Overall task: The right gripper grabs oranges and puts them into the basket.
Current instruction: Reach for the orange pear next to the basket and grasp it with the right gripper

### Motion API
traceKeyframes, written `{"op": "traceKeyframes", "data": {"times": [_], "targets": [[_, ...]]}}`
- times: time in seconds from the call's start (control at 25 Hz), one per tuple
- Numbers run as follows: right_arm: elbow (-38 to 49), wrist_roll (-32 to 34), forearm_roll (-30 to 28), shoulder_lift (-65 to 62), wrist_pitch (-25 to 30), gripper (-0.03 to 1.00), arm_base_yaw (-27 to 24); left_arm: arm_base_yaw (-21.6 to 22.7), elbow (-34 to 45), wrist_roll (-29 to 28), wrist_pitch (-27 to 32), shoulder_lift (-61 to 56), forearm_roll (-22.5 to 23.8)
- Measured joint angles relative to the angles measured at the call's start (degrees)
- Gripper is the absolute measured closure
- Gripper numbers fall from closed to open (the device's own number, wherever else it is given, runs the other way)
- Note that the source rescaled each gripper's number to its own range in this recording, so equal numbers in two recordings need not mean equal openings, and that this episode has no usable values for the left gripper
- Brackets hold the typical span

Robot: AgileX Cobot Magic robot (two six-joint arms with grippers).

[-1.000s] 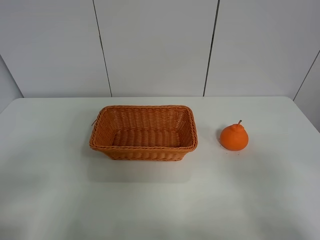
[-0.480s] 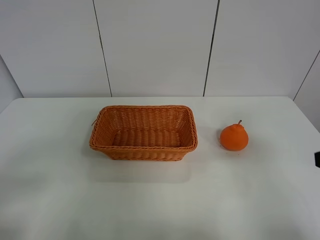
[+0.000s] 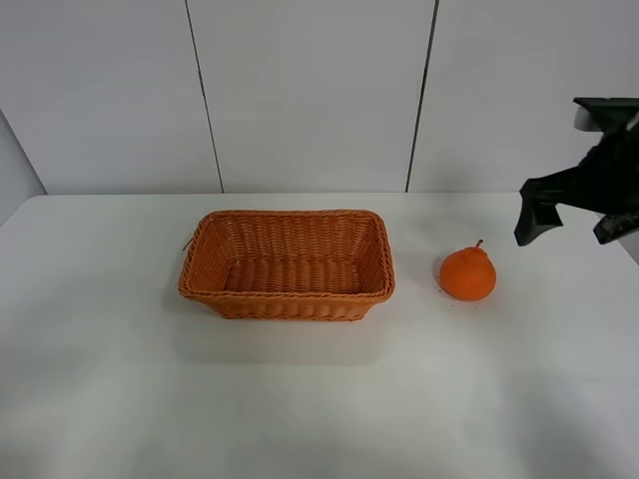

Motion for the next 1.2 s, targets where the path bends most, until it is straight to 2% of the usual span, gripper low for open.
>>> {"op": "traceKeyframes", "data": {"times": [0.2, 0.36, 0.64, 0.92, 1.2], "targets": [[-15.29, -0.43, 0.24, 14.28, 4.72, -0.03, 0.00, 0.00, 0.00, 0.00, 0.00, 0.00, 0.00], [-22.24, -0.50, 0.93, 20.30, 7.42, -0.03, 0.59, 0.00, 0.00, 0.00, 0.00, 0.00, 0.00], [-23.06, -1.79, -0.39, 22.89, 7.37, -0.03, 4.41, 0.00, 0.00, 0.00, 0.00, 0.00, 0.00], [-23.35, -1.85, -0.81, 24.50, 4.55, -0.03, 4.47, 0.00, 0.00, 0.00, 0.00, 0.00, 0.00], [-23.42, -1.92, -0.67, 32.42, 1.60, -0.03, 4.47, 0.00, 0.00, 0.00, 0.00, 0.00, 0.00]]}}
